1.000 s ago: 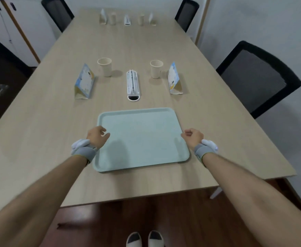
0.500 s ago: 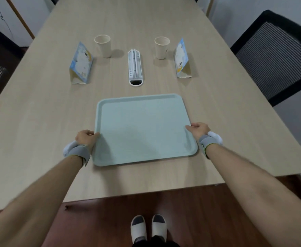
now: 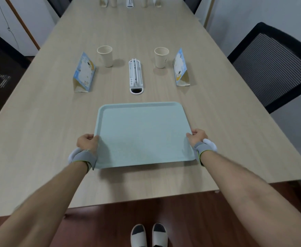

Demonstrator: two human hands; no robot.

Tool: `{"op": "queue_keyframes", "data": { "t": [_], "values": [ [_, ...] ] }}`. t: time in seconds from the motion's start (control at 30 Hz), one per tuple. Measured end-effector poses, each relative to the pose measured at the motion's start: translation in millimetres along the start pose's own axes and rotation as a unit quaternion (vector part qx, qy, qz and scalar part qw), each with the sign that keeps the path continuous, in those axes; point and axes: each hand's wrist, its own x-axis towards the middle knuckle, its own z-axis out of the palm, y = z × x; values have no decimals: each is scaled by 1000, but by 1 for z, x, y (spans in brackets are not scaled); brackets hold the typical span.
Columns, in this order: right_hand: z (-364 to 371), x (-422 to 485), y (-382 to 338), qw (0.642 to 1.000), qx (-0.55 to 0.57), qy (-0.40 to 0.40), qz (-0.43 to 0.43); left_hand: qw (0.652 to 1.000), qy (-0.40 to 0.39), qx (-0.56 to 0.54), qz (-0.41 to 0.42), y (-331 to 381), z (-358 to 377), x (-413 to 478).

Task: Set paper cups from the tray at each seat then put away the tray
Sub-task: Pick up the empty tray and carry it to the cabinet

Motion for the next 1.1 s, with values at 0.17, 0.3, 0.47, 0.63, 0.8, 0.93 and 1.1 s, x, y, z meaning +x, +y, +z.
{"op": "queue_keyframes", "data": {
  "t": [0.17, 0.3, 0.47, 0.63, 0.8, 0.93, 1.1],
  "values": [
    [-17, -3, -15, 1000, 13, 16, -6, 999, 0, -10, 31, 27, -6, -7],
    [-46, -8, -30, 998, 36, 38, -21, 998, -9, -21, 65, 61, -3, -14],
    [-98, -19, -38, 993, 67, 97, -25, 991, -43, -32, 119, 107, 17, -27],
    [-156, -42, -23, 982, 83, 167, -7, 974, -128, -21, 184, 152, 45, -51],
    [-212, -94, 19, 949, 124, 288, 33, 940, -228, -11, 254, 188, 81, -102],
    [-252, -157, 65, 919, 128, 364, 83, 900, -314, 1, 302, 196, 109, -163],
    [-299, -264, 137, 847, 157, 480, 167, 819, -452, 34, 354, 185, 133, -282]
  ]
}}
